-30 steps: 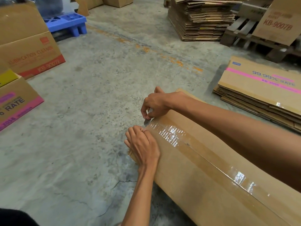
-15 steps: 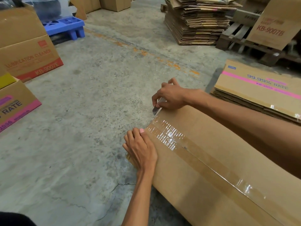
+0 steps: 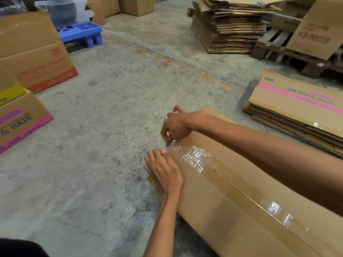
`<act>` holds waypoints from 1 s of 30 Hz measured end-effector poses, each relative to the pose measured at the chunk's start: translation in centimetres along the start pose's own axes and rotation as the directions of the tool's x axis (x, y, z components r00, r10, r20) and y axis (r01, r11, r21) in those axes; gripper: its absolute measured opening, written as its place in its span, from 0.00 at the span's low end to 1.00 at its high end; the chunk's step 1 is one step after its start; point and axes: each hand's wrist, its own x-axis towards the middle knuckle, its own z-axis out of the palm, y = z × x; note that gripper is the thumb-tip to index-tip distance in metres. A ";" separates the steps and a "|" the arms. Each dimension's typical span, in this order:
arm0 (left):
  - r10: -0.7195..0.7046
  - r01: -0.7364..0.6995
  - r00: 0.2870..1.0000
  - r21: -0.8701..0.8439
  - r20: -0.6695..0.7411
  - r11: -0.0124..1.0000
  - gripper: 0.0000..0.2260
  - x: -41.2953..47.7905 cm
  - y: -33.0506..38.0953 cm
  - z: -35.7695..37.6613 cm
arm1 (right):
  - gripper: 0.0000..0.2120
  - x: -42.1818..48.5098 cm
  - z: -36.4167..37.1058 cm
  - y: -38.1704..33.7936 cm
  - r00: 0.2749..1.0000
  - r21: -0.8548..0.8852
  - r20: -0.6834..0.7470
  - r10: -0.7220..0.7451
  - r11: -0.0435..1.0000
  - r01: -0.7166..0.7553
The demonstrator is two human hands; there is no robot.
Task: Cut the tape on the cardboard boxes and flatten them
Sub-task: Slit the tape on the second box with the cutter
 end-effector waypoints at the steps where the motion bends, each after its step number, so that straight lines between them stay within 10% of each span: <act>1: 0.000 0.000 1.000 0.000 -0.002 1.000 0.12 0.0 0.0 0.0 | 0.07 -0.1 0.1 -0.1 1.000 -0.016 0.013 -0.006 1.000 0.006; 19: 0.088 -0.092 0.994 0.053 0.071 0.994 0.13 -0.1 0.2 0.1 | 0.10 -3.5 -0.8 4.7 1.000 -0.156 -0.030 0.008 0.988 -0.012; 25: 0.126 -0.133 0.985 0.061 0.115 0.989 0.14 0.2 0.1 -0.5 | 0.08 -5.9 -0.4 7.1 0.955 0.140 -0.252 0.156 0.982 -0.124; 30: 0.265 -0.314 0.866 0.048 0.424 0.948 0.12 1.4 1.3 -1.0 | 0.09 -7.8 -0.4 4.8 0.896 0.277 -0.367 0.252 0.948 -0.153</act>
